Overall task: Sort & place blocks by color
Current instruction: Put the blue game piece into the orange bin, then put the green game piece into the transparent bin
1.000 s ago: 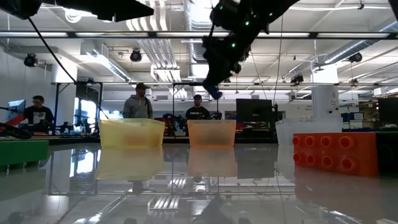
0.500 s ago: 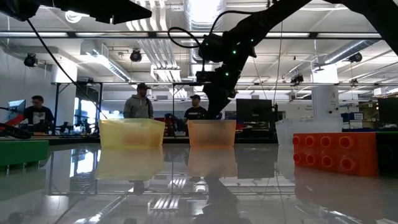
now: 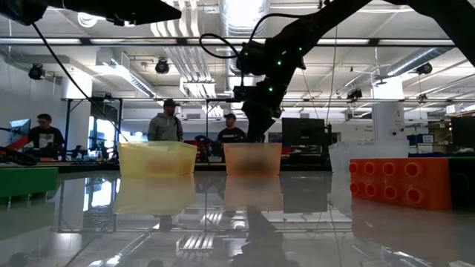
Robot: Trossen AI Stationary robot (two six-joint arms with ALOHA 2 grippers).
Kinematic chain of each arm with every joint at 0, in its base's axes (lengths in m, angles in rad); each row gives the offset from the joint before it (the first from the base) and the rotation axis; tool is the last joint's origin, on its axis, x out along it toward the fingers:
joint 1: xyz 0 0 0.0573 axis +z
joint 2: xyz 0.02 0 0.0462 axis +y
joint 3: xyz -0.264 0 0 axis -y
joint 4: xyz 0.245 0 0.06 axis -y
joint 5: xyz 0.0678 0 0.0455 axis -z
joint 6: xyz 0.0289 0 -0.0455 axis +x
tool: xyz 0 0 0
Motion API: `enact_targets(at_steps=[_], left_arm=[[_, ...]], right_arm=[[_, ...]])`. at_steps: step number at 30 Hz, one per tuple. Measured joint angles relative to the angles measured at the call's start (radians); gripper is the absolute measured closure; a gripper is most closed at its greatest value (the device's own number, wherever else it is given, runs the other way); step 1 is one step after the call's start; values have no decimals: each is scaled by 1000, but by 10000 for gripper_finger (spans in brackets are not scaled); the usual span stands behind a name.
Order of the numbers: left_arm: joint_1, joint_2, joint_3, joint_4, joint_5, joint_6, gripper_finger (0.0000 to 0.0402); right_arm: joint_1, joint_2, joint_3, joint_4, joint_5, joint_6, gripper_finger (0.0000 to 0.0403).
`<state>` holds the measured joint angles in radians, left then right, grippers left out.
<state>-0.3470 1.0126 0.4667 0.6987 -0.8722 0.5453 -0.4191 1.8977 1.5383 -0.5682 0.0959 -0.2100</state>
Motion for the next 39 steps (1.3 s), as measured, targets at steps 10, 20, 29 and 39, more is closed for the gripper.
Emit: enact_targets(at_steps=[10,20,29,39], left_arm=[[-1,0,-56,-5,3,-287,125],[-2,76,-87,-7,8,-570,125],[-7,190,-75,-9,59,-751,125],[-13,243,48,-282,192,-991,125]], right_arm=[[26,-18,1,-25,0,9,207],[151,-116,-1,-94,0,14,207],[319,-214,-17,-141,0,44,207],[490,-290,-137,-71,9,130,207]])
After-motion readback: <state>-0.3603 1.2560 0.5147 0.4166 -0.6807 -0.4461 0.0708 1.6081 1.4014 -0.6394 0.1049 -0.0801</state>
